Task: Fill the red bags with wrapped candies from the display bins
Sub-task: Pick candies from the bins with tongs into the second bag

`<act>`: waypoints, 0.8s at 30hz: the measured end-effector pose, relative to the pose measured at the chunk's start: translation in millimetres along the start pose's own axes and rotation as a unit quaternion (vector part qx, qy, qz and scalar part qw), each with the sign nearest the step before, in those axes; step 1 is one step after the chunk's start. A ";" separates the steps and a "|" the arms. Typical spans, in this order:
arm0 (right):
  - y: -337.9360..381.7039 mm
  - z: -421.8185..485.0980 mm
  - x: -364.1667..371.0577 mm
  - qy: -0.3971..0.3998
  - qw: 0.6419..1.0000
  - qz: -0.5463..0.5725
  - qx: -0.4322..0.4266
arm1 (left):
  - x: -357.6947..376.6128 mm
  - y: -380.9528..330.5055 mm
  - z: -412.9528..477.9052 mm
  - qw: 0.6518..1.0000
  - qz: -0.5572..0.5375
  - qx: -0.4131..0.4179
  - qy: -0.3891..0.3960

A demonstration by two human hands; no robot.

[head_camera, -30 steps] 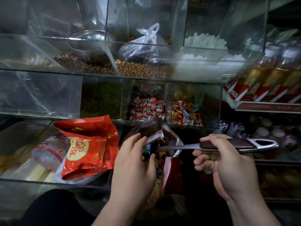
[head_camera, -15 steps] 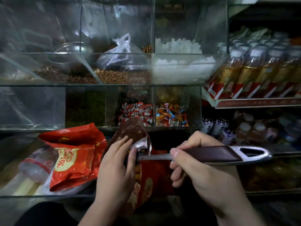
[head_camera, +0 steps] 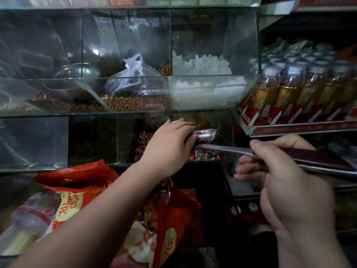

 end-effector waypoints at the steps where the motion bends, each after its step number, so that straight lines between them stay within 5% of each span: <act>1: -5.5 6.8 -1.2 -0.006 1.000 -0.005 0.005 | 8.1 -2.0 14.7 0.999 0.012 0.009 0.035; 5: -40.5 27.7 -10.3 -0.052 0.998 -0.031 0.009 | 33.6 -0.6 57.1 0.988 0.023 -0.008 0.156; 10: -101.5 45.1 -12.4 -0.044 0.991 -0.129 -0.006 | 29.6 15.8 65.5 0.979 -0.008 -0.107 0.174; 13: -131.4 52.5 -2.9 0.072 0.971 -0.222 -0.046 | 19.4 23.4 51.6 0.980 -0.033 -0.144 0.132; 17: -148.3 51.5 6.9 0.276 0.872 -0.357 -0.191 | 5.5 22.9 25.7 0.987 -0.077 -0.138 0.011; 24: -119.4 28.4 0.6 0.171 0.883 -0.351 -0.261 | 7.8 20.0 10.2 0.985 -0.111 -0.129 -0.031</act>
Point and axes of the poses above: each hand's wrist, its own z-axis towards the middle knuckle, its own x-axis out of the palm, y = z × x, the point moved 1 cm from there along z, towards the middle knuckle, and after that the axes turned 15 degrees about -x, right-handed, at the moved point
